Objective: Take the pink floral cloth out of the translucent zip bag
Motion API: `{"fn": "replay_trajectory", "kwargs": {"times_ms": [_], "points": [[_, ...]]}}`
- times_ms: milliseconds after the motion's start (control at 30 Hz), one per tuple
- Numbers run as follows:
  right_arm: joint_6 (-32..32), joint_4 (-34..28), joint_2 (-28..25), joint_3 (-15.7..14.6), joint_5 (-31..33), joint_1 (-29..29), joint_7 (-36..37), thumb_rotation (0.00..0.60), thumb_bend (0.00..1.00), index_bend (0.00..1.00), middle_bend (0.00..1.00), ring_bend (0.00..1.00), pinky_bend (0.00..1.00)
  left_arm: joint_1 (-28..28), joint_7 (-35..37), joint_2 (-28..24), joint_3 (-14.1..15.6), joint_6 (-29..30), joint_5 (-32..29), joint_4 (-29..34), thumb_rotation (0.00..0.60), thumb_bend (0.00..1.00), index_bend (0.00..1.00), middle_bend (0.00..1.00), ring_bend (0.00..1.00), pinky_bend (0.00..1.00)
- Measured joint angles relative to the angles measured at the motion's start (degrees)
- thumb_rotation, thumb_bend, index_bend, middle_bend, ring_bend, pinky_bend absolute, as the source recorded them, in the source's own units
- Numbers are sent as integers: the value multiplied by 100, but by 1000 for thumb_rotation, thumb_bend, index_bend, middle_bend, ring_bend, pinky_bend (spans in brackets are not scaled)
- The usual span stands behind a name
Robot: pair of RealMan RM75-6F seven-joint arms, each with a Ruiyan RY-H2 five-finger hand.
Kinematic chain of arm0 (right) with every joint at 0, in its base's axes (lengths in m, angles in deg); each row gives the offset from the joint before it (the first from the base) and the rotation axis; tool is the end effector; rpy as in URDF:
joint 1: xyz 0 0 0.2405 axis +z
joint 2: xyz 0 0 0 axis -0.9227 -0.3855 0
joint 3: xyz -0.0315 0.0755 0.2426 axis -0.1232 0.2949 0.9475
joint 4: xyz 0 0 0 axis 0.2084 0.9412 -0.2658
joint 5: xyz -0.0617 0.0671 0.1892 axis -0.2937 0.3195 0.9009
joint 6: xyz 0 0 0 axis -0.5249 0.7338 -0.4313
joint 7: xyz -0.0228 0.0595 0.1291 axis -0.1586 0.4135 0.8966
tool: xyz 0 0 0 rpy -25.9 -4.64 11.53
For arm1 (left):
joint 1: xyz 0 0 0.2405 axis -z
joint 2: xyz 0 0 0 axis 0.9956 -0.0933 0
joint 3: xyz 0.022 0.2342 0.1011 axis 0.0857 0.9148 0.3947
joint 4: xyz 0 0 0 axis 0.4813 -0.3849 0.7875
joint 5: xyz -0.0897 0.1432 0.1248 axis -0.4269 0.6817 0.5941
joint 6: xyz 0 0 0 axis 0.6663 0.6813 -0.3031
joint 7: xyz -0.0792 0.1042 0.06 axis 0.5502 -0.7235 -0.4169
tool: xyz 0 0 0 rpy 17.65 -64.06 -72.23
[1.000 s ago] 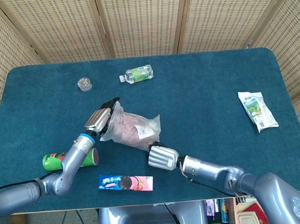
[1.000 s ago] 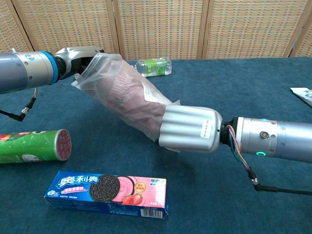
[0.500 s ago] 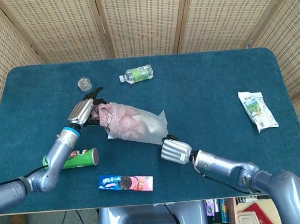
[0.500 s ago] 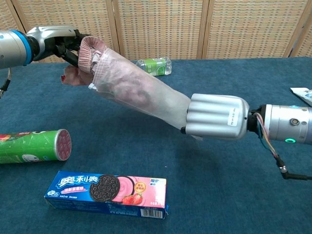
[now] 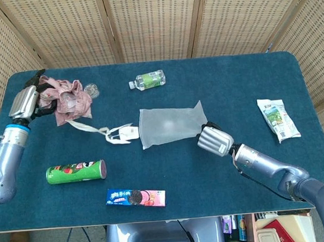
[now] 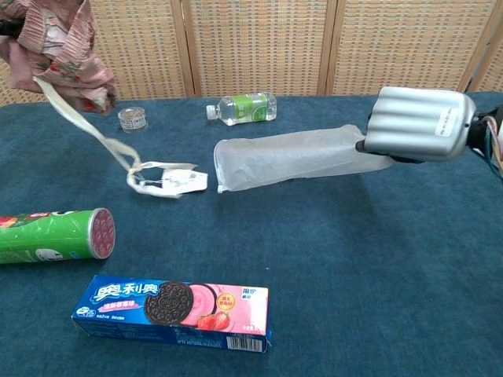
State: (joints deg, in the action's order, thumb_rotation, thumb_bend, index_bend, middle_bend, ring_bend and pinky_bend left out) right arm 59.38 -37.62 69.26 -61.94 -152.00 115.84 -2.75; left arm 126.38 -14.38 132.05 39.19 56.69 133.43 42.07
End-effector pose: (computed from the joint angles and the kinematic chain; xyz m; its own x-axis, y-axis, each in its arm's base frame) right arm -0.1932 -0.3796 0.0245 0.7908 0.5720 0.2178 0.1669 -0.5438 0.8225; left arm -0.2217 0.4321 0.1768 0.0738 0.1104 0.9911 0.9972 0.0042 -0.0747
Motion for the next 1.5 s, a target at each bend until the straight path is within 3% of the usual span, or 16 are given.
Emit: {"fn": "replay_trajectory", "kwargs": {"times_ms": [333, 367, 400, 467, 500, 533, 600, 667, 1033, 1267, 1500], "points": [[91, 202, -206, 64, 218, -254, 168, 600, 796, 881, 840, 728, 914, -229, 353, -53, 124, -90, 247, -335, 600, 538, 666, 0, 0, 0], [122, 212, -218, 64, 223, -279, 183, 600, 796, 880, 835, 728, 914, -249, 368, -27, 152, -86, 296, -380, 600, 537, 603, 0, 0, 0], [159, 221, -231, 63, 225, -306, 199, 600, 790, 845, 807, 728, 900, -266, 376, -4, 176, -81, 326, -418, 600, 514, 424, 0, 0, 0], [219, 226, -250, 64, 230, -347, 226, 600, 578, 588, 649, 650, 752, -309, 406, 39, 236, -88, 369, -485, 600, 375, 101, 0, 0, 0], [251, 225, -257, 69, 239, -371, 248, 600, 354, 338, 471, 511, 575, -323, 411, 42, 262, -110, 380, -496, 600, 269, 3, 0, 0, 0], [272, 217, -263, 78, 261, -398, 279, 600, 138, 132, 270, 314, 367, -337, 403, 39, 296, -143, 387, -503, 600, 217, 0, 0, 0, 0], [262, 175, -275, 130, 383, -473, 309, 600, 4, 1, 45, 60, 99, -364, 323, 10, 385, -208, 399, -509, 600, 164, 0, 0, 0, 0], [193, 44, -298, 228, 622, -578, 203, 600, 0, 0, 0, 0, 4, -418, 186, -38, 475, -201, 433, -488, 600, 161, 0, 0, 0, 0], [350, -2053, -1082, 639, 1568, -1340, -304, 600, 0, 0, 0, 0, 0, -1077, 244, -371, 626, 918, 931, 79, 600, 159, 0, 0, 0, 0], [1173, -3081, -1650, 748, 1838, -2064, 327, 600, 0, 0, 0, 0, 0, -1806, 321, -525, 860, 2293, 1631, 687, 600, 159, 0, 0, 0, 0], [1840, -3714, -1766, 790, 2026, -2688, 1276, 600, 0, 0, 0, 0, 0, -2621, -120, -439, 1231, 3575, 2111, 1209, 600, 159, 0, 0, 0, 0]]}}
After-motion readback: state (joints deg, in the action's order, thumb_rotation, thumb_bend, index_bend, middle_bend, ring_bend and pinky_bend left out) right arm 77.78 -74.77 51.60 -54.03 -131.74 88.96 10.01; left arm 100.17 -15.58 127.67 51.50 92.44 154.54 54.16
